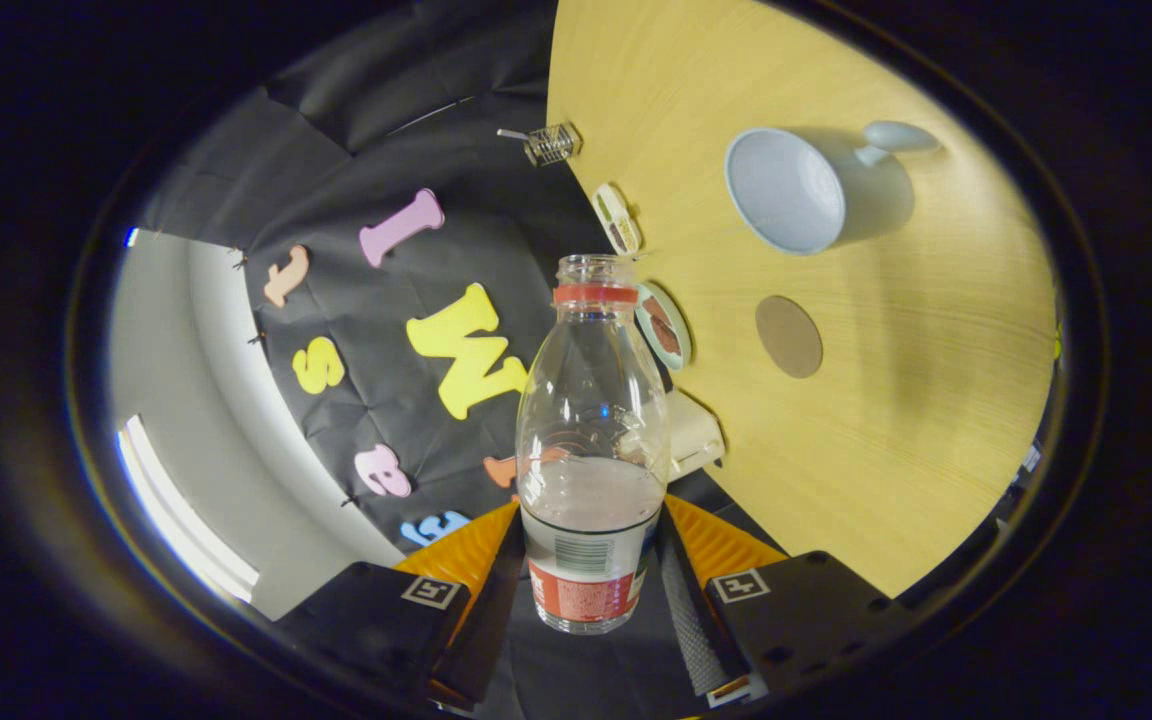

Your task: Take the bottle from table, then pour the juice into the cup, finally place the bottle on the coaster

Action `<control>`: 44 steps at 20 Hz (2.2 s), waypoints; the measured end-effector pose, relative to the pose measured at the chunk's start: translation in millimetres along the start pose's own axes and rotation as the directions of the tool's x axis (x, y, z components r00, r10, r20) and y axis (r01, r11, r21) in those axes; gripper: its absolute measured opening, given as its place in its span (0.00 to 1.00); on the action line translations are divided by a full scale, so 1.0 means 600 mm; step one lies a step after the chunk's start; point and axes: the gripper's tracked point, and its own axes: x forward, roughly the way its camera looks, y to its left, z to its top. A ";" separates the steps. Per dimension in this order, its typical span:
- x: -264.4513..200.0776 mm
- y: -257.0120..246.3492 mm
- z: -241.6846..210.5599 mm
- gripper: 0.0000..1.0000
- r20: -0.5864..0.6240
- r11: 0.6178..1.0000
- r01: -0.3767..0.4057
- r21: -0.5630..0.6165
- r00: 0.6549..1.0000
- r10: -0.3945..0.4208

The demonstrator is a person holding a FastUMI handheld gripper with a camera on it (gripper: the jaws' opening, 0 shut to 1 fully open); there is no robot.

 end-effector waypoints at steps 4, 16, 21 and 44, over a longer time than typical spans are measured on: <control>0.003 -0.011 -0.011 0.76 -0.013 0.993 0.040 -0.111 0.999 -0.042; -0.005 -0.037 -0.016 0.76 0.015 0.767 0.108 -0.632 0.992 -0.127; -0.042 -0.024 -0.018 0.76 0.027 0.574 0.085 -0.814 0.994 -0.109; -0.042 0.109 -0.073 0.77 0.178 -0.351 0.187 -0.918 0.982 0.056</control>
